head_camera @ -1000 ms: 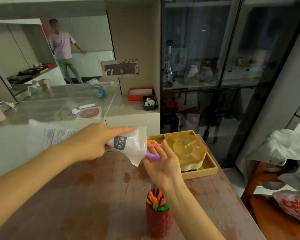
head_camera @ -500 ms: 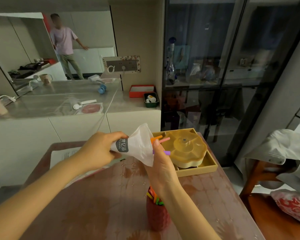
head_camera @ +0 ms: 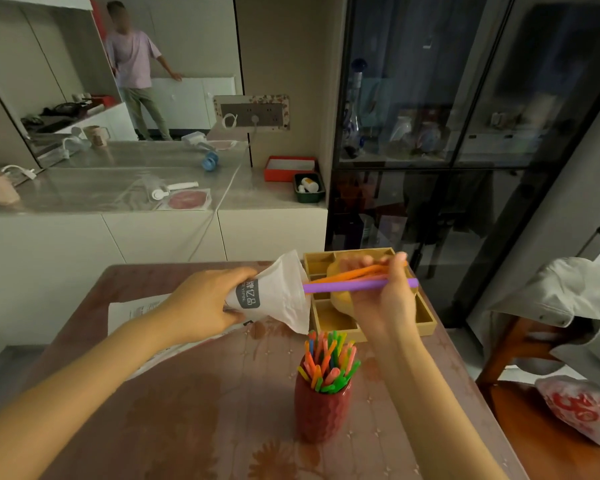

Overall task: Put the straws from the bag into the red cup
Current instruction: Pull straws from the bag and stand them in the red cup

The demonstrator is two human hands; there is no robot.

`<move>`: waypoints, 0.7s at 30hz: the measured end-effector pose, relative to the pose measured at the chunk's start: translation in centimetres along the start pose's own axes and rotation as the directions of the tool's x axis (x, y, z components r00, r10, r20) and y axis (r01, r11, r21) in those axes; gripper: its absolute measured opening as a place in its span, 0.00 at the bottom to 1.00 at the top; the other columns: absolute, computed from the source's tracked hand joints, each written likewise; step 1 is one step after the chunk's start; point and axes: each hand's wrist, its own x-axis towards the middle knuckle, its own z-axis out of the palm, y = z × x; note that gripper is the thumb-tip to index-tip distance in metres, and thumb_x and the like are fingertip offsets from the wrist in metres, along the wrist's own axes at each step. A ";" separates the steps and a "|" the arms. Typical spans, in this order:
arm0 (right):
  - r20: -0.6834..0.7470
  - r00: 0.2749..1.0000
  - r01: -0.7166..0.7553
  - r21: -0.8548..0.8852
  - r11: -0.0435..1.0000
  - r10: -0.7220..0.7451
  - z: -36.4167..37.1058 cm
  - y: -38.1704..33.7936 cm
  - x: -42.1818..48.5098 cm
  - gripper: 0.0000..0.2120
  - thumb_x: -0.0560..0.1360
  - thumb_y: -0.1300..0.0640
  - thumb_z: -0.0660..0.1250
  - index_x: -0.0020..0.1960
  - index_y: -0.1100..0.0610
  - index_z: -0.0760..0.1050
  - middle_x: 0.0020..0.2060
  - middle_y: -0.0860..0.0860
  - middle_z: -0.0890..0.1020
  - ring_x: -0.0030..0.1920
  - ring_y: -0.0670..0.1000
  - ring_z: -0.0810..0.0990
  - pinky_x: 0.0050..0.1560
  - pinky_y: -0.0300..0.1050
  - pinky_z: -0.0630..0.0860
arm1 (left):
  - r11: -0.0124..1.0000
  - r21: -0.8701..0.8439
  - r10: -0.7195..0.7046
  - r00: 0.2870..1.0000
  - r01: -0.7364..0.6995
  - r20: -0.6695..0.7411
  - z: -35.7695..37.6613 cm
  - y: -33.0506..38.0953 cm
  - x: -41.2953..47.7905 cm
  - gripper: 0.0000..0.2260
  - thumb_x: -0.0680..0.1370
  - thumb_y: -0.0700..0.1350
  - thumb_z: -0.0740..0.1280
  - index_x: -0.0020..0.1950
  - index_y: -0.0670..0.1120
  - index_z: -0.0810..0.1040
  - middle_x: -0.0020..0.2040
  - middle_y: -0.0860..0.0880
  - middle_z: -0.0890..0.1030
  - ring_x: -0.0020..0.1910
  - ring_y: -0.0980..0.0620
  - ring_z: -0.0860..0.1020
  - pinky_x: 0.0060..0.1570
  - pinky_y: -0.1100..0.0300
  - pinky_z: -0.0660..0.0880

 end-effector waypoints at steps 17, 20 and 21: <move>0.351 0.914 0.343 -0.401 0.849 -0.203 2.5 -10.0 -1.0 0.24 0.79 0.41 0.56 0.28 0.52 0.63 0.20 0.45 0.62 0.21 0.44 0.58 0.21 0.37 0.61 | 0.979 -0.030 -0.204 0.978 0.203 -0.034 4.2 -5.7 -4.7 0.23 0.65 0.40 0.76 0.58 0.48 0.75 0.45 0.51 0.82 0.41 0.49 0.79 0.37 0.57 0.73; 0.481 0.859 0.423 -0.475 0.771 -0.175 4.2 -8.6 -1.7 0.24 0.80 0.43 0.56 0.29 0.53 0.62 0.20 0.45 0.63 0.21 0.44 0.59 0.21 0.36 0.61 | 0.979 -0.048 -0.198 0.979 0.196 -0.050 4.7 -5.6 -4.5 0.23 0.64 0.40 0.76 0.57 0.47 0.76 0.44 0.51 0.82 0.40 0.49 0.79 0.35 0.60 0.69; 0.504 0.850 0.429 -0.496 0.755 -0.153 4.7 -8.0 -1.9 0.24 0.80 0.43 0.55 0.29 0.54 0.62 0.20 0.45 0.63 0.21 0.44 0.59 0.21 0.36 0.61 | 0.978 -0.057 -0.202 0.978 0.199 -0.057 4.7 -5.5 -4.6 0.23 0.64 0.40 0.77 0.57 0.48 0.76 0.44 0.51 0.82 0.40 0.50 0.79 0.35 0.60 0.69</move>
